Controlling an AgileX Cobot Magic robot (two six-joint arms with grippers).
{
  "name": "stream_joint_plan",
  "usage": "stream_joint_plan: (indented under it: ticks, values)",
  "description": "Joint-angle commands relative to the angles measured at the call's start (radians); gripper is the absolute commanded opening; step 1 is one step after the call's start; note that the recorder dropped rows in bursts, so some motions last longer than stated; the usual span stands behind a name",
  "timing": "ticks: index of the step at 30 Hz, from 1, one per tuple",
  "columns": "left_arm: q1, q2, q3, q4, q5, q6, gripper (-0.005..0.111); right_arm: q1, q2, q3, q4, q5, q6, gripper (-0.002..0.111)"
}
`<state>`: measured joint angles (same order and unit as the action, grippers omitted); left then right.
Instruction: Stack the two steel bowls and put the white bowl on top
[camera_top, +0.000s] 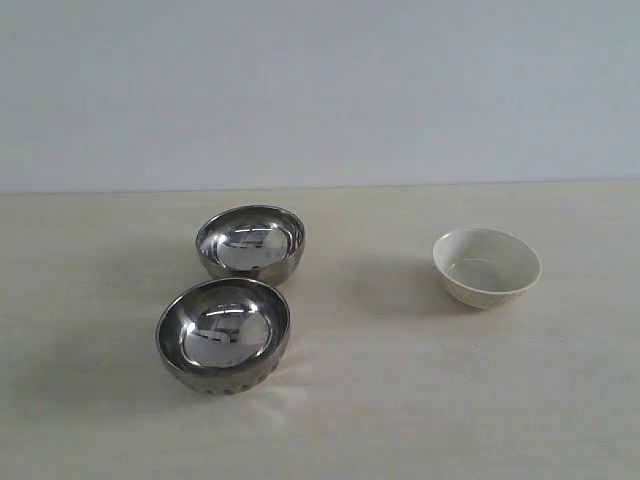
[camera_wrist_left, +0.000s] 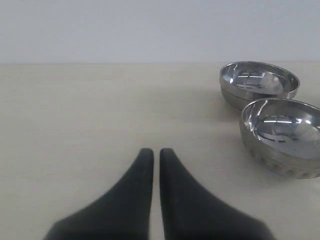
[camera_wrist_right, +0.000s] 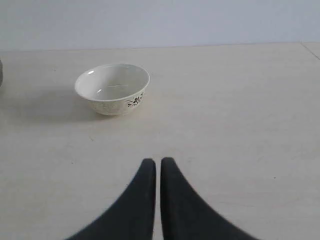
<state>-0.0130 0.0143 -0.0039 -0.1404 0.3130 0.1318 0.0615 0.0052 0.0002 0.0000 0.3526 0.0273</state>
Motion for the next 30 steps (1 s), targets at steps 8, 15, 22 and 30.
stream_joint_plan:
  ticks: [8,15,22,30]
  values:
    - [0.003,-0.007,0.004,-0.008,-0.002,-0.009,0.004,-0.002,-0.005,0.000,0.000,-0.011,-0.004,0.000]
    - [0.003,-0.007,0.004,-0.008,-0.002,-0.009,0.004,-0.002,-0.005,0.000,0.000,-0.011,-0.004,0.000]
    - [0.003,-0.007,0.004,-0.008,-0.002,-0.009,0.004,-0.002,-0.005,0.000,0.000,-0.011,-0.004,0.000]
    - [0.002,-0.007,0.004,-0.070,-0.002,-0.055,0.004,-0.002,-0.005,0.000,0.000,-0.011,-0.004,0.000]
